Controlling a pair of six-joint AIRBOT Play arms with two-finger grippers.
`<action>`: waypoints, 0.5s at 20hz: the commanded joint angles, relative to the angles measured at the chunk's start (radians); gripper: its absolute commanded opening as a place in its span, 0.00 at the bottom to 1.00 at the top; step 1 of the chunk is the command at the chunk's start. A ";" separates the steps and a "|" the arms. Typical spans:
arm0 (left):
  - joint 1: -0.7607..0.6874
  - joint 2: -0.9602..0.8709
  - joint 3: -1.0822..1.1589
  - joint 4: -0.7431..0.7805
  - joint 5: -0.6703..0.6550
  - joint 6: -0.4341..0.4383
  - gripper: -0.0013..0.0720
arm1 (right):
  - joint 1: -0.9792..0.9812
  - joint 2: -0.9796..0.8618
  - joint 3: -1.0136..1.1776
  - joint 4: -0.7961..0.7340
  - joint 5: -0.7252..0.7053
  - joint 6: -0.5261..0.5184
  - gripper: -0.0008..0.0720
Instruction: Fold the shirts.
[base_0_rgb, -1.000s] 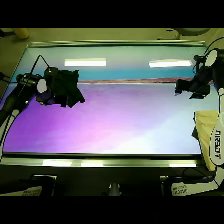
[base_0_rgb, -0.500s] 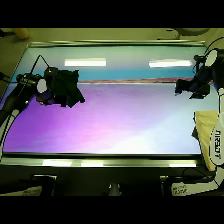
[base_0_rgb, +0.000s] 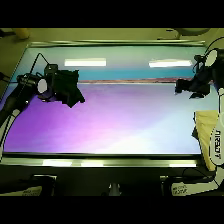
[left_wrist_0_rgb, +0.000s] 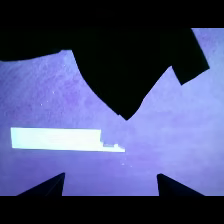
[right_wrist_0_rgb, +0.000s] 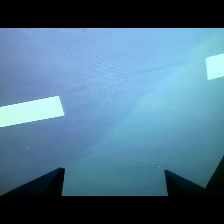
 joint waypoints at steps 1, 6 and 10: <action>-0.003 -0.003 0.000 -0.018 0.143 -0.025 0.95 | 0.001 0.000 0.001 0.002 -0.064 0.018 0.94; 0.137 -0.218 0.175 -0.042 0.211 -0.044 0.92 | 0.001 -0.001 0.001 0.049 -0.131 0.021 0.94; 0.241 -0.468 0.381 -0.355 0.041 -0.021 0.84 | 0.001 -0.001 0.001 0.122 -0.148 0.021 0.94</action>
